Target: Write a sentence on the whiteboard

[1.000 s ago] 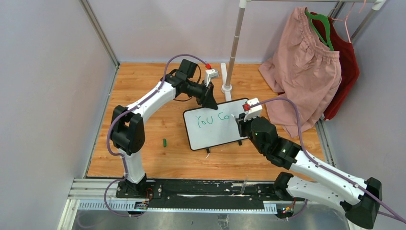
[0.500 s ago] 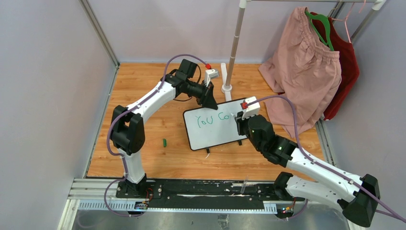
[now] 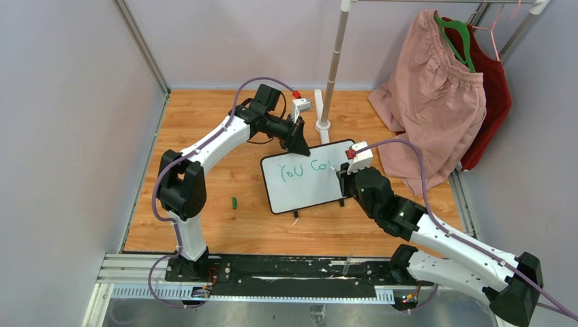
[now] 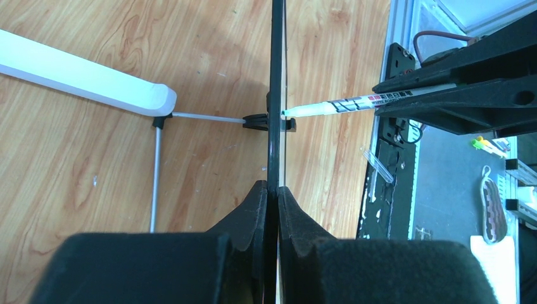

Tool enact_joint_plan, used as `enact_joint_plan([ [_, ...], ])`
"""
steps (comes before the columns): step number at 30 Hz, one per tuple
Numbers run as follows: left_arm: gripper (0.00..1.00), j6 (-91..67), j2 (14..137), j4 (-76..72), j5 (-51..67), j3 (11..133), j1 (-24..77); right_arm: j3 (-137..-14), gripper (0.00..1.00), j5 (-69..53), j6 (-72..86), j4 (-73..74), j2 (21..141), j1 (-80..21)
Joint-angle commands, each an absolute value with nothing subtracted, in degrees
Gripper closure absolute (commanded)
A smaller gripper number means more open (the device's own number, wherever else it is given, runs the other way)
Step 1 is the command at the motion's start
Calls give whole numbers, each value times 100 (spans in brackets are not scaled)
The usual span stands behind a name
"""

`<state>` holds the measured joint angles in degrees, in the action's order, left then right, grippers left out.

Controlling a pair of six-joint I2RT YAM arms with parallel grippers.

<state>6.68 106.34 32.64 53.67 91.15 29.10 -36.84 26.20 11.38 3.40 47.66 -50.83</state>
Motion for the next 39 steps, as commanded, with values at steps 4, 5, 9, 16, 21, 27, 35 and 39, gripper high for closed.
enact_joint_plan([
  [4, 100, 635, 10442, 3340, 5351, 9062, 2953, -3498, 100, 2498, 1316, 545, 4566, -5010],
  [5, 100, 633, 10433, 3340, 5352, 9059, 2953, -3502, 100, 2496, 1320, 549, 4563, -5010],
  [9, 100, 645, 10433, 3342, 5344, 9040, 2953, -3577, 100, 2501, 1281, 474, 4568, -5010],
  [16, 100, 651, 10411, 3340, 5334, 9018, 2953, -3821, 100, 2475, 1171, 337, 4485, -5008],
  [21, 100, 643, 10396, 3340, 5329, 9017, 2953, -3908, 100, 2567, 1067, 254, 4549, -5010],
  [27, 100, 633, 10364, 3314, 5338, 8975, 2961, -3944, 100, 2619, 1028, 98, 4716, -5001],
  [35, 100, 622, 10350, 3283, 5344, 8956, 2962, -3999, 100, 2672, 1010, 46, 4861, -4884],
  [39, 100, 624, 10345, 3274, 5343, 8956, 2960, -3991, 100, 2672, 1019, 47, 4878, -4794],
])
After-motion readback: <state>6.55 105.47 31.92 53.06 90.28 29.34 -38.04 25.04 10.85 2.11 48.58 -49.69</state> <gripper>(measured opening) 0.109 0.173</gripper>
